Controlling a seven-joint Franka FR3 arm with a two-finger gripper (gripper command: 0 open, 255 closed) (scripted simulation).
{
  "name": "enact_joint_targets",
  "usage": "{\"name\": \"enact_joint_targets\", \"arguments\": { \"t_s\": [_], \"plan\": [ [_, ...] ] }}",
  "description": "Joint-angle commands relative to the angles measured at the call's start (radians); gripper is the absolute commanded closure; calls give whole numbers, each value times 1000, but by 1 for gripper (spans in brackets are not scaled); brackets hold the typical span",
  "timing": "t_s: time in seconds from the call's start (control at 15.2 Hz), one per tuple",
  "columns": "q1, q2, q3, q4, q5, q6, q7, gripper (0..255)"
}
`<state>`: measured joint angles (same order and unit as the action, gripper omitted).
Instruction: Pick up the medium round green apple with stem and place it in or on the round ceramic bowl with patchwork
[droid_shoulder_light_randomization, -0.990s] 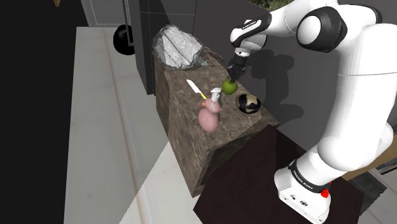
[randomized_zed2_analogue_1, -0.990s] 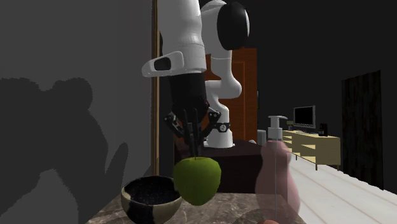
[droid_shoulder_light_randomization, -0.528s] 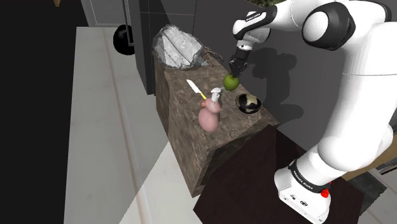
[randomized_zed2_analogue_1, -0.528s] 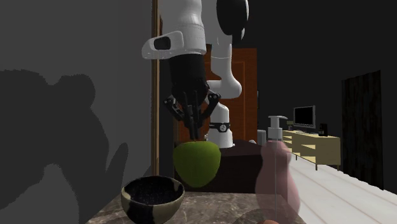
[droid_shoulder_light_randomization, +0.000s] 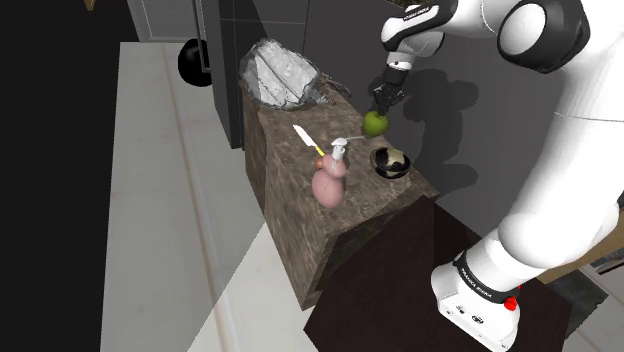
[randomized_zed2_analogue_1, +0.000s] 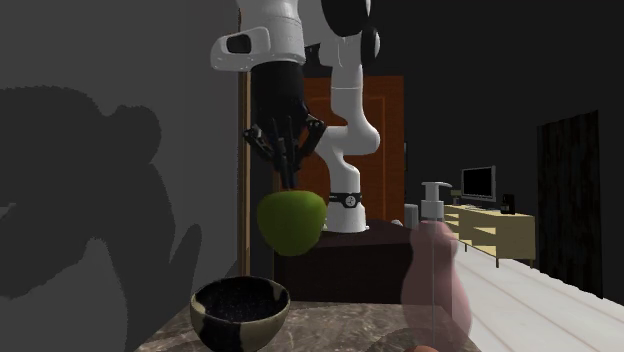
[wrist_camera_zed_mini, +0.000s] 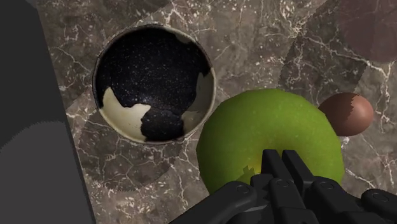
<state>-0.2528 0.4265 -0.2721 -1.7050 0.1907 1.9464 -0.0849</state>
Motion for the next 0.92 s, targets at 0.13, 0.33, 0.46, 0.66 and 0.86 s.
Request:
{"name": "enact_joint_targets", "arguments": {
  "t_s": [0.13,0.33,0.46,0.66,0.86],
  "plan": [
    [-32,-78,-30,-77,-22,-4,-57,255],
    [-58,-136,-56,-123,-43,-17,-102,255],
    [-76,-171,-73,-148,-58,-28,-132,255],
    [-89,-182,-85,-175,-63,-13,-156,255],
    [-91,-165,-82,-194,-55,22,-163,255]
  ]
}}
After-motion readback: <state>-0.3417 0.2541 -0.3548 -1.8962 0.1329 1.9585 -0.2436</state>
